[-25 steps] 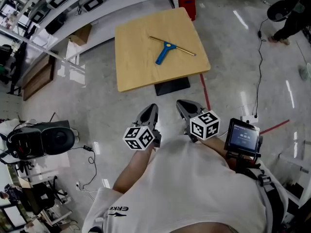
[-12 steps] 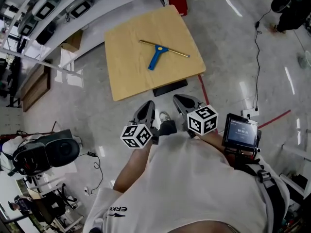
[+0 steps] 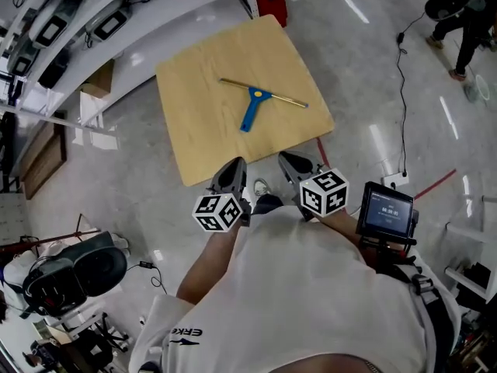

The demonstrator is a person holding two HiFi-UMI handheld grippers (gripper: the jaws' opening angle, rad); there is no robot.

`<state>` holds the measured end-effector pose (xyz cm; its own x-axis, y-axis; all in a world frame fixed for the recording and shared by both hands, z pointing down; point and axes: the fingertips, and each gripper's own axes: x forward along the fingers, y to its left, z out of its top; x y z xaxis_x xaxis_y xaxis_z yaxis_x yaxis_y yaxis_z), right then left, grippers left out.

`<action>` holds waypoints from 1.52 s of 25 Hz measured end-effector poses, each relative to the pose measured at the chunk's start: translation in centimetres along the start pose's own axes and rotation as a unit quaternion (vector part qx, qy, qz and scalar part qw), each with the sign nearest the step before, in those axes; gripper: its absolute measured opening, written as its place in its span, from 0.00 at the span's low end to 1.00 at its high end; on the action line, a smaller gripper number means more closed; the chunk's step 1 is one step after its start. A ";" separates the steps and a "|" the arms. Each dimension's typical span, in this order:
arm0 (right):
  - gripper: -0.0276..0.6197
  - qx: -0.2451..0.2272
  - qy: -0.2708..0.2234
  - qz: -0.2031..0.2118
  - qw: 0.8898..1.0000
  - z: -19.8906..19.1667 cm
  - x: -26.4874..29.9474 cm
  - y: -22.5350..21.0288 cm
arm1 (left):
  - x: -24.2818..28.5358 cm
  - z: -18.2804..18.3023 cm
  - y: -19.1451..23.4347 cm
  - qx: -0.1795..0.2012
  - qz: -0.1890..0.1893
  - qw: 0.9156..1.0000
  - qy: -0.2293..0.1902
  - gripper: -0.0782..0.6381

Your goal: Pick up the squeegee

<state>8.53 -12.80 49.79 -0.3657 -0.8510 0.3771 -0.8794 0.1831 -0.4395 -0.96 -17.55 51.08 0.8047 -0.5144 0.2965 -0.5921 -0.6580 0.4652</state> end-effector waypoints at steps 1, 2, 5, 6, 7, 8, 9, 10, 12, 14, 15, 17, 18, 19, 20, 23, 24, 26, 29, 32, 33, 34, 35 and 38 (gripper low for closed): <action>0.05 0.000 0.001 -0.004 1.000 0.2 0.8 -0.1 | 0.5 0.4 0.7 0.000 -0.003 1.000 0.001 0.12; 0.05 -0.001 0.004 -0.008 1.000 0.4 1.6 -0.2 | 1.0 0.7 1.4 0.001 -0.007 1.000 0.003 0.12; 0.05 0.002 0.010 -0.026 1.000 0.9 4.0 -0.4 | 2.0 1.4 3.7 0.004 -0.019 1.000 0.013 0.12; 0.05 0.004 0.011 -0.032 0.999 1.0 4.8 -0.4 | 2.1 1.5 4.4 0.006 -0.022 1.000 0.018 0.12; 0.05 0.004 0.012 -0.037 0.999 1.1 5.5 -0.3 | 2.3 1.6 5.1 0.010 -0.025 0.999 0.023 0.12; 0.05 0.001 0.012 -0.042 0.999 1.3 6.0 -0.2 | 2.5 1.5 5.6 0.014 -0.029 0.999 0.029 0.12; 0.05 -0.003 0.012 -0.047 0.999 1.4 6.4 -0.2 | 2.7 1.5 5.9 0.018 -0.033 0.999 0.034 0.12; 0.05 -0.009 0.013 -0.051 0.999 1.6 6.6 -0.2 | 2.9 1.4 6.0 0.023 -0.036 0.998 0.040 0.12; 0.05 -0.014 0.017 -0.058 0.998 1.6 6.7 -0.3 | 3.4 1.2 6.0 0.028 -0.042 0.998 0.048 0.12; 0.05 -0.011 0.022 -0.064 0.998 1.3 6.7 -0.6 | 3.7 0.9 5.9 0.030 -0.045 0.997 0.055 0.12; 0.05 -0.010 0.025 -0.068 0.997 1.0 6.7 -0.9 | 3.8 0.6 5.7 0.029 -0.046 0.997 0.058 0.12; 0.05 -0.007 0.030 -0.076 0.997 0.5 6.5 -1.7 | 3.9 -0.2 5.4 0.028 -0.046 0.996 0.064 0.12; 0.05 -0.005 0.032 -0.080 0.996 0.3 6.6 -2.2 | 4.0 -0.5 5.3 0.028 -0.045 0.996 0.068 0.12; 0.05 -0.001 0.032 -0.083 0.996 0.3 6.8 -2.7 | 4.2 -0.7 5.3 0.029 -0.043 0.996 0.071 0.12; 0.05 0.003 0.032 -0.086 0.996 0.3 7.1 -3.2 | 4.3 -0.7 5.4 0.029 -0.041 0.996 0.073 0.12; 0.05 0.013 0.041 -0.088 0.995 0.2 7.7 -3.7 | 3.6 -0.8 4.8 0.022 -0.032 0.996 0.080 0.12; 0.05 0.015 0.047 -0.089 0.995 0.0 7.8 -3.7 | 3.2 -1.0 4.4 0.019 -0.030 0.996 0.083 0.12; 0.05 0.021 0.057 -0.090 0.994 -0.3 8.0 -4.1 | 2.7 -1.2 3.7 0.018 -0.026 0.995 0.089 0.12; 0.05 0.032 0.071 -0.097 0.992 -0.1 8.4 -4.7 | 2.4 -0.7 2.9 0.013 -0.018 0.995 0.094 0.12; 0.05 0.043 0.089 -0.105 0.990 0.8 10.4 -4.9 | 2.3 1.0 3.5 0.005 -0.015 0.996 0.092 0.12; 0.05 0.046 0.096 -0.108 0.988 0.9 11.6 -5.3 | 2.5 1.3 4.2 0.004 -0.013 0.996 0.093 0.12; 0.05 0.049 0.103 -0.111 0.987 0.8 13.0 -5.7 | 2.9 1.5 5.2 0.001 -0.010 0.995 0.095 0.12; 0.05 0.051 0.110 -0.115 0.986 0.7 14.5 -6.3 | 3.4 1.8 6.4 -0.002 -0.005 0.995 0.096 0.12; 0.05 0.054 0.127 -0.134 0.981 1.0 18.6 -7.8 | 4.6 3.0 9.5 -0.011 0.005 0.995 0.096 0.12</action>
<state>8.86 -30.55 59.42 -0.2020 -0.7093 0.6754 -0.9221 -0.0946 -0.3751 -2.98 -27.83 54.37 0.7936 -0.4045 0.4545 -0.6006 -0.6404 0.4787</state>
